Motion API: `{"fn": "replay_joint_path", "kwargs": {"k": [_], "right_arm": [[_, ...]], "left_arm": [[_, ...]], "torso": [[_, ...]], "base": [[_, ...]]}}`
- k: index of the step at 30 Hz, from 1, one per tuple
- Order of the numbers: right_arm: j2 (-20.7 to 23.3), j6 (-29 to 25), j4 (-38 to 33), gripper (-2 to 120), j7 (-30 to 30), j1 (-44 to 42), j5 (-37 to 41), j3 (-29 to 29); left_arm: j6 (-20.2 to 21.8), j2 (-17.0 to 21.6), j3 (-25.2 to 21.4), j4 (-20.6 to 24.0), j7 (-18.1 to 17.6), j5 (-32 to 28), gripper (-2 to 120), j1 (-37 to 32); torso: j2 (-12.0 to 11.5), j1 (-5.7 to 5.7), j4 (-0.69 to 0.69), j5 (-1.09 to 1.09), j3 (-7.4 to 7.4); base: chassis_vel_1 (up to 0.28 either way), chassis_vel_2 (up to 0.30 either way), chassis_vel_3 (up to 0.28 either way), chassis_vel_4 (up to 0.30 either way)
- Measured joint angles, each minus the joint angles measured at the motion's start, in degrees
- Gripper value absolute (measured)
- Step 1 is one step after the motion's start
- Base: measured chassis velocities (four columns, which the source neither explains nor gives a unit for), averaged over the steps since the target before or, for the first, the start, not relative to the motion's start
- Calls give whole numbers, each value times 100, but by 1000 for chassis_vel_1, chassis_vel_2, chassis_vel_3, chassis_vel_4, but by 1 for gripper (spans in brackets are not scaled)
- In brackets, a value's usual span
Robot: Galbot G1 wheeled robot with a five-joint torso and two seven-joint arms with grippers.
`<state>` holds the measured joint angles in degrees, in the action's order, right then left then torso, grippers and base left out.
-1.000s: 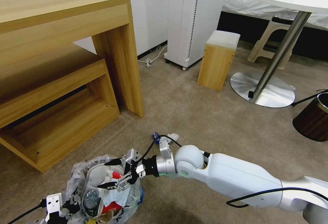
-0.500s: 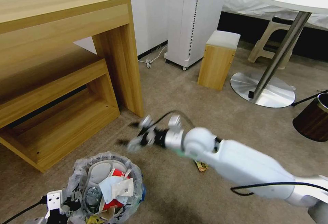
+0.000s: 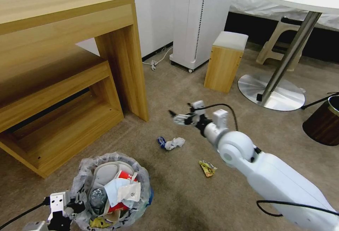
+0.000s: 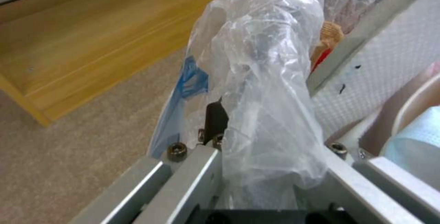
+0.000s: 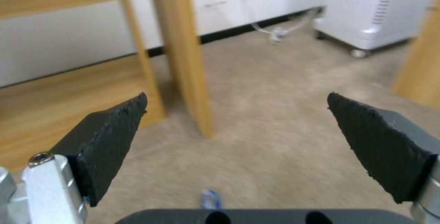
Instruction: Pick up the trash bin and place the garbage on the floor into it.
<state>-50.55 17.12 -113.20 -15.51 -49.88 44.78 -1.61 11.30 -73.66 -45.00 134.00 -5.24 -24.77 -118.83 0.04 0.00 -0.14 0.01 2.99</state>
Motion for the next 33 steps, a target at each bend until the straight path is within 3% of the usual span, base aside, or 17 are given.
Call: {"fn": "replay_joint_path", "kwargs": {"k": [6,14,28,33], "right_arm": [[-28,-193,-276,100,2,-1182,-753,1006],[-203,-491,-421,100,-51,-2259,-1361,1863],[-711,-821,-235,100,-96,-3079,-1794,2327],[-1024,-873,-103,100,-76,-3234,-1788,2564]], "left_arm": [[-36,54,87,-30,89,117,1,44],[-51,166,103,-2,89,137,1,76],[-114,258,235,-43,55,73,1,137],[-117,284,311,-87,-120,155,1,187]], "torso": [[0,0,-1,-1,0],[0,0,0,-1,0],[0,0,0,-2,0],[0,0,0,-1,0]], "base": [[0,0,0,0],[0,0,0,0],[0,0,0,0],[0,0,0,0]]}}
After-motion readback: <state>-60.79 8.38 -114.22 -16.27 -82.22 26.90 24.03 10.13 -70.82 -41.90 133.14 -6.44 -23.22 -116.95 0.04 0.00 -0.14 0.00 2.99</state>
